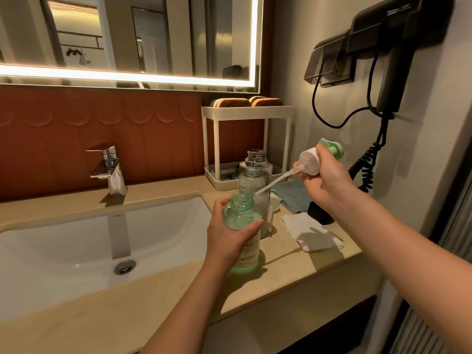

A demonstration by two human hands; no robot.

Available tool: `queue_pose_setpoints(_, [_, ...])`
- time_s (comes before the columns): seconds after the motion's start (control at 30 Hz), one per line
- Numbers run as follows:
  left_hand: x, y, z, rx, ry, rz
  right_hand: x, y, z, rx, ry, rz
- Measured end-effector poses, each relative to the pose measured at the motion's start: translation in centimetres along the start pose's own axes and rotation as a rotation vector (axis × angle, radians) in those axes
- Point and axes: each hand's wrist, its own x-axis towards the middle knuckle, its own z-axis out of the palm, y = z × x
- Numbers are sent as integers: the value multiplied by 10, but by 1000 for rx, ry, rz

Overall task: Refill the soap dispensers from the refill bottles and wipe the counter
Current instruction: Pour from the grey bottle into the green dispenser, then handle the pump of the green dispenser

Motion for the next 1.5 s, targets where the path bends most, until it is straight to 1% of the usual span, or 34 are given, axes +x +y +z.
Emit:
queue_pose_setpoints(0.2, [-8,1,-4,-14,-6,15,-19,8,17,-115,-72,-169])
queue_pose_setpoints(0.33, [-12,3,-5,-6,-1,22,-26,17,21,-243,-142,-195])
queue_pose_setpoints(0.43, [-14,4,-6,-1,2,26,-35,26,23,-394,-249,-236])
queue_pose_setpoints(0.57, [-17,5,-7,0,7,31,-48,41,23,-608,-412,-260])
queue_pose_setpoints(0.8, [-18,7,-9,7,-15,25,-62,56,16,-763,-676,-284])
queue_pose_setpoints(0.93, [-18,8,-9,-16,-22,12,-64,56,15,-807,-745,-272])
queue_pose_setpoints(1.03, [-18,7,-10,-22,-31,17,-65,58,8,-900,-815,-218])
queue_pose_setpoints(1.1, [-18,7,-10,-23,-41,19,-64,57,1,-931,-844,-180])
queue_pose_setpoints(1.2, [-19,7,-10,-21,-41,23,-57,50,-6,-965,-843,-171])
queue_pose_setpoints(1.3, [-19,8,-9,-18,-35,21,-52,42,-6,-1008,-853,-213])
queue_pose_setpoints(1.43, [-19,8,-10,-27,-38,15,-47,35,2,-1023,-813,-286])
queue_pose_setpoints(1.5, [-20,8,-10,-28,-38,15,-41,32,6,-1062,-836,-288])
